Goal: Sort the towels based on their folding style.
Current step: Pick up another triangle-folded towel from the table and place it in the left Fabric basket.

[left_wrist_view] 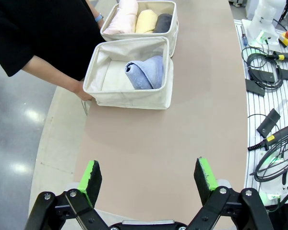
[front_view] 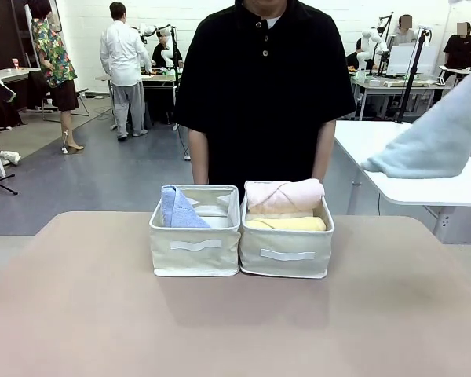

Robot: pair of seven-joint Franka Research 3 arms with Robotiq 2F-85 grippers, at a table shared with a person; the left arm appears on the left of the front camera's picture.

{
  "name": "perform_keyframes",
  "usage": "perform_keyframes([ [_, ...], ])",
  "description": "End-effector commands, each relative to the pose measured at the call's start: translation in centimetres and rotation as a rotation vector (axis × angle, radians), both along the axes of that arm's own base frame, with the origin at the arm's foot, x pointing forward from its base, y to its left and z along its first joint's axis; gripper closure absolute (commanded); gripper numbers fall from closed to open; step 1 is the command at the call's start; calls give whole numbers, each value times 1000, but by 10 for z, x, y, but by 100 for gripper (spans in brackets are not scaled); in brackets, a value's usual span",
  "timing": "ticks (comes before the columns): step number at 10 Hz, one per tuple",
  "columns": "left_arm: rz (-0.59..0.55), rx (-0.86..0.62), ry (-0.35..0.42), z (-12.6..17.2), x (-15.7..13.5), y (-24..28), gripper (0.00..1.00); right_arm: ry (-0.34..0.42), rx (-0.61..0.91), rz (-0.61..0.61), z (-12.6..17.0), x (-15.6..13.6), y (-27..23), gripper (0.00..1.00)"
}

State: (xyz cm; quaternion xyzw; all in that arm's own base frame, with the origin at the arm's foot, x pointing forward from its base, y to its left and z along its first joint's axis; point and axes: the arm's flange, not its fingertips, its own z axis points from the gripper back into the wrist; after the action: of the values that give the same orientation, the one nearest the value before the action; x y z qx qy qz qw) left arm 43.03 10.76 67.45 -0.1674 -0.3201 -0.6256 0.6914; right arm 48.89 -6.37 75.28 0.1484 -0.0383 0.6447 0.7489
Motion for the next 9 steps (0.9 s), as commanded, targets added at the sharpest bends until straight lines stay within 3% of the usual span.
perform_keyframes([
  [1, -6, -9, -4, 1, -1, 0, 0, 101, -111, -115, -37, 38, -12, 100],
  [2, -6, -9, -4, 1, -1, 0, 0, 0, 0, 0, 0, 0, 0, 100],
  [5, -6, -9, -4, 1, -1, 0, 0, 0, 0, 0, 0, 0, 0, 100],
  [6, -6, -9, -4, 1, -1, 0, 0, 12, -28, -29, -8, 9, -3, 85],
  [7, -6, -9, -4, 1, -1, 0, 0, 0, -38, -3, -16, 17, 35, 85],
  [9, -6, -9, -4, 1, -1, 0, 0, -63, -58, 22, 8, 16, 117, 85],
])
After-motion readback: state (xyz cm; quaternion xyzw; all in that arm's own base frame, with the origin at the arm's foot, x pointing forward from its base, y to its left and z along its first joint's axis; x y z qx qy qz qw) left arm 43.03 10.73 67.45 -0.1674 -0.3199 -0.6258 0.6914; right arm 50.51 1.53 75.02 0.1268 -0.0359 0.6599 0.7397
